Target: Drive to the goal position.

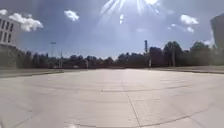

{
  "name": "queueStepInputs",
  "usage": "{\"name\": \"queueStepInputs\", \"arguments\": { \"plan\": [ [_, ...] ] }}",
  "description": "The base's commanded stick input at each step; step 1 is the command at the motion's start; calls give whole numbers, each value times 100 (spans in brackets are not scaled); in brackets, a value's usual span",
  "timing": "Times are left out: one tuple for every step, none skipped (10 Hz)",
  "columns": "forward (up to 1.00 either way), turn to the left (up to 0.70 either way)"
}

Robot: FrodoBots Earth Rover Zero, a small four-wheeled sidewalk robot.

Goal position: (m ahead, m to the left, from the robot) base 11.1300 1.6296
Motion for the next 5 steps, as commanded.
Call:
{"name": "queueStepInputs", "arguments": {
  "plan": [
    [70, 1],
    [70, 1],
    [70, 1],
    [70, 1],
    [70, 1]
  ]
}}
